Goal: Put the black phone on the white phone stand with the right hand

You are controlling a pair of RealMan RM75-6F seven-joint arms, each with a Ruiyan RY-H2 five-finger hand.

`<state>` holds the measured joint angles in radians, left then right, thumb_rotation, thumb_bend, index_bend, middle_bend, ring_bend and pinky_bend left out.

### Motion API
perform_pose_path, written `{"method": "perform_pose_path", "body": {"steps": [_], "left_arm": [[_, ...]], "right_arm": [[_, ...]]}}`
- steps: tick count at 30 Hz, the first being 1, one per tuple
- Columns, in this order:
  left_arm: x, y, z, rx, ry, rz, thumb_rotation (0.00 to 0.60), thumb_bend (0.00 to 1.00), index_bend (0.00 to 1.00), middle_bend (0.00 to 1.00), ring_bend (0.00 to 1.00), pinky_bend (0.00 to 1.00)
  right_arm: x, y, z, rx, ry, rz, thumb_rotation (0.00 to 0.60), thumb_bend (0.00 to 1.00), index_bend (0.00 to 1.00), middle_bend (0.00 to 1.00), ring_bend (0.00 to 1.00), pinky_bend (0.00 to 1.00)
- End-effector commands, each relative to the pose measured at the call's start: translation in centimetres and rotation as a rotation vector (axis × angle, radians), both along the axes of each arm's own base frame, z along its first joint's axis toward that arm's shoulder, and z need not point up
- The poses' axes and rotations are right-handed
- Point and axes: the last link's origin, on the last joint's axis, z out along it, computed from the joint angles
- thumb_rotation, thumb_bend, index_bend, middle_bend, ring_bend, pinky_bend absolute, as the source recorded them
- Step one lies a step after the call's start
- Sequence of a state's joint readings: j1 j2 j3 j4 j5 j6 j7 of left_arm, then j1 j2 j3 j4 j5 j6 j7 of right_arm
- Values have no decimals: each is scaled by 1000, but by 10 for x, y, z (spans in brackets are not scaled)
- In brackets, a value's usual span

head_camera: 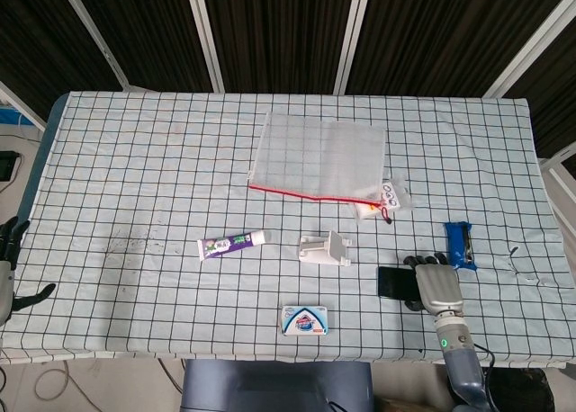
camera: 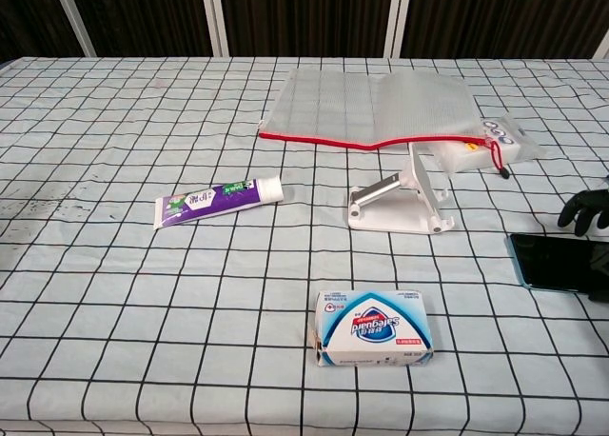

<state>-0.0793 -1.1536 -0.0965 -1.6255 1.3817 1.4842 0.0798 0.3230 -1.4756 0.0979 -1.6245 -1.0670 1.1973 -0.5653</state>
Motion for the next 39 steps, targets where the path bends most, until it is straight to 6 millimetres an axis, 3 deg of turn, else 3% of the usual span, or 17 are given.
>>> {"method": "perform_pose_path", "body": {"steps": [1, 23, 30, 39], "left_arm": [[0, 0, 0, 0, -2, 1, 600, 0, 0, 0, 0, 0], [-1, 0, 1, -1, -9, 8, 600, 0, 0, 0, 0, 0], [-1, -1, 1, -4, -12, 11, 600, 0, 0, 0, 0, 0], [-1, -1, 1, -3, -17, 11, 600, 0, 0, 0, 0, 0]], "right_arm": [[0, 0, -1, 3, 3, -1, 600, 159, 336, 355, 305, 181], [-4, 2, -3, 19, 38, 4, 600, 210, 358, 377, 324, 181], [-4, 2, -3, 30, 45, 6, 600, 407, 426, 448, 412, 200], [-2, 3, 0, 25, 30, 25, 600, 447, 475, 494, 457, 301]]}}
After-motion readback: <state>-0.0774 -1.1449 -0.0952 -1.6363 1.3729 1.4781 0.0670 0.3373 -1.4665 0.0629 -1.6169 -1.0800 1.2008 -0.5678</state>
